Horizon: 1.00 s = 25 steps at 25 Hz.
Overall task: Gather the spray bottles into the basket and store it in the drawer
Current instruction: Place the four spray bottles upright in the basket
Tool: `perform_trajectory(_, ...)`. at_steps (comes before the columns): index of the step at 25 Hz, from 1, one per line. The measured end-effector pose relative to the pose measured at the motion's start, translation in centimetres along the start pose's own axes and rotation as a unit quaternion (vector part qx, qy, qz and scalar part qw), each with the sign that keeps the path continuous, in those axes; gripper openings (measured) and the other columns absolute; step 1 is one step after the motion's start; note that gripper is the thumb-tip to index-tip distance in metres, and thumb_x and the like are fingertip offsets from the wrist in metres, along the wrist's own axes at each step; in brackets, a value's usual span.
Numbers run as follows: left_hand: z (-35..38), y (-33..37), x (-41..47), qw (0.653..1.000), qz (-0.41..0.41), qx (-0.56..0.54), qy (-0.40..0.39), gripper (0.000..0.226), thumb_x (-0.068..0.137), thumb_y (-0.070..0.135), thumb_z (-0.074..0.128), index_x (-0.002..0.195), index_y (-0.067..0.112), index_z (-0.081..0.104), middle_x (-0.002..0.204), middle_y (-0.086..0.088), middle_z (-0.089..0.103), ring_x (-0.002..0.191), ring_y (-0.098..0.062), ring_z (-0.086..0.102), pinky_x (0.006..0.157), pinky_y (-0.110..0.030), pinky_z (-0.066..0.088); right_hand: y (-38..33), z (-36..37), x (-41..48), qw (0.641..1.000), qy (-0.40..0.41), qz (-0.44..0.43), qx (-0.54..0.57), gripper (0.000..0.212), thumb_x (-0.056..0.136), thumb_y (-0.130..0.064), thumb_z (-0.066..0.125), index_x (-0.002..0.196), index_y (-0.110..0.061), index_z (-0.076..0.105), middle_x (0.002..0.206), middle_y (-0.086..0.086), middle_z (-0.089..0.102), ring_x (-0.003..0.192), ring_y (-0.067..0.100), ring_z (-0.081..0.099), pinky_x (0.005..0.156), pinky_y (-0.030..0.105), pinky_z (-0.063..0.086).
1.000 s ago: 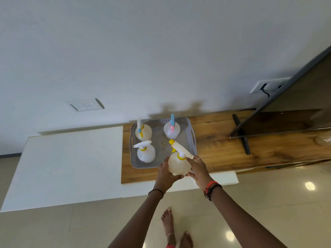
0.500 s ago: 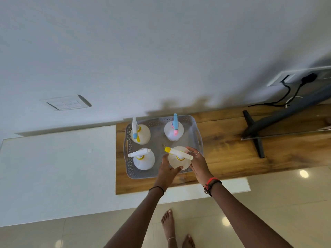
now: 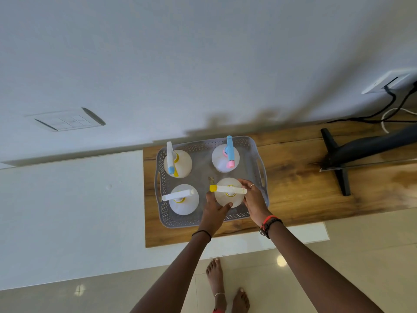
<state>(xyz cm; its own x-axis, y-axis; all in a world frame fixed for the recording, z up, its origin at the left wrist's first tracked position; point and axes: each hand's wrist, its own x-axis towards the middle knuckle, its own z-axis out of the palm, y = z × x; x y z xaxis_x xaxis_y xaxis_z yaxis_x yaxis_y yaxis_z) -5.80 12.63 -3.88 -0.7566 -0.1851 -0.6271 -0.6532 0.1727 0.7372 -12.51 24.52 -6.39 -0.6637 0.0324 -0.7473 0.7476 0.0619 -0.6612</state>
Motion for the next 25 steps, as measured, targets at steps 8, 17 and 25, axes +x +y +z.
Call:
perform_trajectory(8, 0.6, 0.1, 0.5, 1.0, 0.005, -0.011, 0.018, 0.061, 0.087, 0.013, 0.064, 0.135, 0.007, 0.027, 0.135, -0.021, 0.048, 0.119, -0.034, 0.055, 0.097, -0.043, 0.051, -0.3, -0.1, 0.6, 1.0, -0.014, -0.003, -0.023, 0.035, 0.098, -0.015, 0.04, 0.128, -0.011, 0.056, 0.131, 0.014, 0.059, 0.123, 0.033, 0.051, 0.105, 0.05, 0.044)
perform_trajectory(17, 1.1, -0.2, 0.1, 0.999, 0.002, -0.032, 0.018, 0.056, 0.089, 0.014, 0.061, 0.133, 0.006, 0.028, 0.135, -0.021, 0.048, 0.118, -0.032, 0.055, 0.092, -0.036, 0.051, -0.7, -0.1, 0.5, 0.999, -0.022, 0.0, -0.028, 0.034, 0.097, -0.016, 0.042, 0.127, -0.009, 0.057, 0.13, 0.016, 0.059, 0.123, 0.035, 0.052, 0.102, 0.048, 0.045)
perform_trajectory(25, 0.9, -0.6, -1.6, 0.995, -0.013, -0.051, 0.079, 0.049, 0.091, 0.008, 0.055, 0.134, 0.002, 0.033, 0.132, -0.021, 0.05, 0.121, -0.032, 0.052, 0.097, -0.037, 0.045, -0.5, -1.1, -0.5, 0.993, 0.112, -0.031, -0.036, 0.027, 0.094, -0.008, 0.044, 0.113, -0.007, 0.065, 0.118, 0.013, 0.064, 0.108, 0.024, 0.057, 0.1, 0.041, 0.048)
